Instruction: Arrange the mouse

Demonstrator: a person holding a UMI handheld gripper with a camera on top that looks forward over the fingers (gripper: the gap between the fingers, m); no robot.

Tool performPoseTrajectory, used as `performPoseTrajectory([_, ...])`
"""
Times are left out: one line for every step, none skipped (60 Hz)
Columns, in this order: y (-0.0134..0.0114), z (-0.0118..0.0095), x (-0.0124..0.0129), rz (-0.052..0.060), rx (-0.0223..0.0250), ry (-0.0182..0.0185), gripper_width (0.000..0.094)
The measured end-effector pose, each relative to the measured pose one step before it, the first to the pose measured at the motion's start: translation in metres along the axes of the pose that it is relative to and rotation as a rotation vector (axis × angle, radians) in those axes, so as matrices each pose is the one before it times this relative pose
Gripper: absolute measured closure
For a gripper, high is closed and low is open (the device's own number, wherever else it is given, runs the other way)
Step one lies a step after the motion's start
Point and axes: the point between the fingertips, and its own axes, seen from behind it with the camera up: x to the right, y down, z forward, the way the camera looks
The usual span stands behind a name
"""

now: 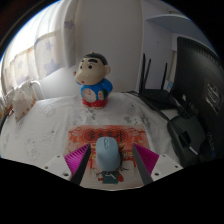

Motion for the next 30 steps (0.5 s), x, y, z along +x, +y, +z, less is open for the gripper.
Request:
performPoseTrajectory([-0.00057,-0.00893,-0.00003,0.0029,-0.00496,-0.00077,0.0076])
performPoseTrajectory([-0.00007,-0.00963,-0.00001,0.0057,-0.00664,-0.00018,0.0075])
performPoseTrajectory([0.00012,-0.01009,0.00004,0.0077,-0.0059,0.00074,0.0075])
performPoseTrajectory([0.00018,-0.01072,-0.00012,0.0097,-0.00559,0.00115,0.0072])
performPoseTrajectory([0.00062,-0.01105,-0.00071,0.0087,-0.00553,-0.00033,0.007])
performPoseTrajectory([0.00161,-0.01103,-0.00149,0.0058,-0.00637,-0.00341,0.0073])
performPoseTrajectory([0.0023,-0.01143,-0.00275,0.0027,-0.00637,-0.00316,0.007])
performPoseTrajectory([0.00181,-0.01068,-0.00193,0.0013,-0.00762,-0.00682,0.0074])
performPoseTrajectory([0.00281,-0.01134,-0.00153,-0.0002,-0.0076,-0.00672,0.0074])
performPoseTrajectory([0.00324,-0.01124,-0.00074,0.0015,-0.0075,-0.00366,0.0078])
performPoseTrajectory([0.00332,-0.01101,-0.00005,0.0035,-0.00805,0.00022,0.0081])
performPoseTrajectory([0.00367,-0.01041,0.00012,0.0043,-0.00809,0.00234,0.0082])
performPoseTrajectory([0.00381,-0.01003,-0.00005,0.0041,-0.00804,0.00193,0.0083])
performPoseTrajectory([0.00398,-0.00961,-0.00007,0.0026,-0.00744,0.00105,0.0082])
performPoseTrajectory([0.00399,-0.00908,-0.00023,0.0001,-0.00734,0.00053,0.0084])
performPoseTrajectory([0.00425,-0.00841,0.00001,-0.002,-0.00843,0.00075,0.0082])
performPoseTrajectory([0.00435,-0.00786,0.00039,-0.003,-0.00952,0.00276,0.0082])
performPoseTrajectory([0.00457,-0.00659,0.00018,-0.0019,-0.00802,0.00695,0.0083])
performPoseTrajectory([0.00362,-0.00704,0.0014,-0.0027,-0.00869,0.00648,0.0082])
performPoseTrajectory([0.00338,-0.00636,0.00123,-0.0021,-0.00383,0.00673,0.008])
performPoseTrajectory([0.00257,-0.00596,0.00133,-0.0032,-0.00278,0.00597,0.008])
performPoseTrajectory([0.00191,-0.00522,0.00119,-0.0046,0.00033,0.0052,0.0082])
performPoseTrajectory([0.00165,-0.00469,0.00111,-0.0056,0.00306,0.00493,0.0082])
performPoseTrajectory([0.00118,-0.00463,0.00114,-0.0063,0.0045,0.00496,0.008])
performPoseTrajectory([0.00089,-0.00382,0.00106,-0.006,0.00441,0.00418,0.008])
performPoseTrajectory([0.00136,-0.0034,0.00064,-0.0047,0.003,0.00364,0.008])
performPoseTrajectory([0.00149,-0.00283,0.0008,-0.0035,-0.00006,0.00272,0.0079])
performPoseTrajectory([0.00125,-0.00315,0.00031,-0.0029,0.00149,0.00301,0.0082])
performPoseTrajectory([0.00037,-0.00228,0.00026,-0.0018,0.00237,0.00311,0.0082])
performPoseTrajectory([0.00061,-0.00218,-0.00033,0.0002,0.00228,0.00109,0.0082])
